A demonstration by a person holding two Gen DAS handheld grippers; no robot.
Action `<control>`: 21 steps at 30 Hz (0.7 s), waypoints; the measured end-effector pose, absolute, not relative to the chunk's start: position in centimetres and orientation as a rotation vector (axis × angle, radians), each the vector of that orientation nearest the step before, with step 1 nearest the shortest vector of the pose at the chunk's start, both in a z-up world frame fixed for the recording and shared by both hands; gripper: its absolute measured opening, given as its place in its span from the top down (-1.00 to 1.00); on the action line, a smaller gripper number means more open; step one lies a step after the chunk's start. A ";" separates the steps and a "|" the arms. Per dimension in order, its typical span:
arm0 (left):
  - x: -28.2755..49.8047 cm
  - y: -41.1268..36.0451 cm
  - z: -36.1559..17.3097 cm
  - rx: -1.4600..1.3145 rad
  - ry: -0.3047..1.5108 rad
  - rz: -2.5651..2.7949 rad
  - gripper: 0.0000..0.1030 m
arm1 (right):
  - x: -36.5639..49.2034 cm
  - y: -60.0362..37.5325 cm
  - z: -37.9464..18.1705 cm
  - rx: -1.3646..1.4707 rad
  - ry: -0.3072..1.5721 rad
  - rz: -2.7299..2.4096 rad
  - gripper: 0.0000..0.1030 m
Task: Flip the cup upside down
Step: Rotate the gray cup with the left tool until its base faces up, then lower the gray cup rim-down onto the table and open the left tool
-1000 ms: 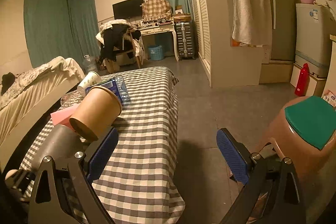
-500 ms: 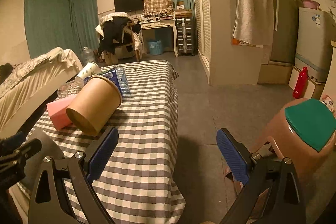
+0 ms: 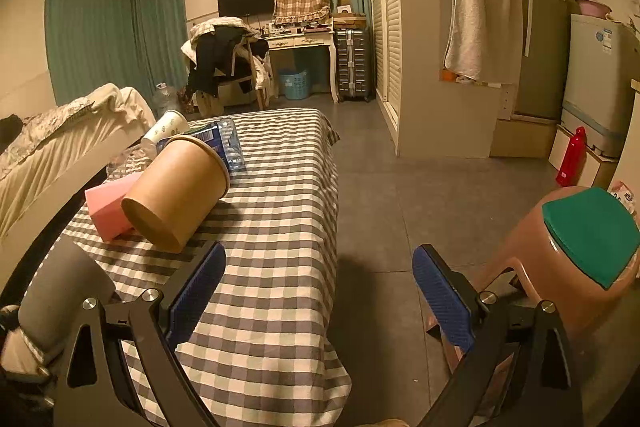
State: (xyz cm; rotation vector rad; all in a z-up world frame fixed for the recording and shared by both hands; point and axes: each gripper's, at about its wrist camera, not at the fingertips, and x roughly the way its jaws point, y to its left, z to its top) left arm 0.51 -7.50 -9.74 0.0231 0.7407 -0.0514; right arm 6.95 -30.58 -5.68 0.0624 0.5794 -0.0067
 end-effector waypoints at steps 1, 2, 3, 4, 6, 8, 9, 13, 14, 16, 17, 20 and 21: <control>0.6 -7.6 -9.9 0.027 0.744 -0.054 -0.38 | 6.9 -30.6 -5.7 0.063 0.579 -0.007 -0.84; 0.7 -7.7 -9.9 0.031 0.750 -0.068 -0.38 | 6.9 -30.6 -5.7 0.063 0.580 -0.009 -0.84; 0.7 -7.7 -9.6 0.037 0.746 -0.069 -0.38 | 6.9 -30.6 -5.7 0.064 0.580 -0.010 -0.84; 0.6 -7.8 -9.2 0.040 0.735 -0.073 -0.38 | 6.9 -30.7 -5.7 0.065 0.581 -0.012 -0.84; 0.5 -7.8 -8.1 0.052 0.710 -0.082 -0.38 | 7.0 -30.7 -5.7 0.066 0.583 -0.015 -0.84; 0.7 -8.0 -7.0 0.061 0.689 -0.088 -0.38 | 7.0 -30.7 -5.8 0.066 0.583 -0.014 -0.84; 0.8 -8.1 -6.7 0.061 0.679 -0.089 -0.38 | 7.0 -30.7 -5.8 0.065 0.584 -0.013 -0.84; 1.8 -7.8 -5.5 0.071 0.645 -0.082 -0.37 | 7.1 -30.5 -6.0 0.053 0.592 -0.008 -0.84; 2.3 -7.7 -5.3 0.067 0.645 -0.081 -0.37 | 7.1 -30.4 -6.0 0.051 0.592 -0.008 -0.84; 3.1 -7.4 -5.2 0.051 0.650 -0.080 -0.36 | 7.1 -30.3 -6.0 0.048 0.593 -0.007 -0.84; 3.6 -7.1 -5.2 0.042 0.655 -0.076 -0.36 | 7.1 -30.3 -6.0 0.049 0.593 -0.008 -0.84; 4.0 -6.6 -5.5 0.017 0.665 -0.071 -0.36 | 7.1 -30.3 -6.1 0.054 0.595 -0.013 -0.84; 3.8 -6.6 -5.6 0.016 0.664 -0.074 -0.36 | 7.1 -30.3 -6.1 0.056 0.596 -0.013 -0.84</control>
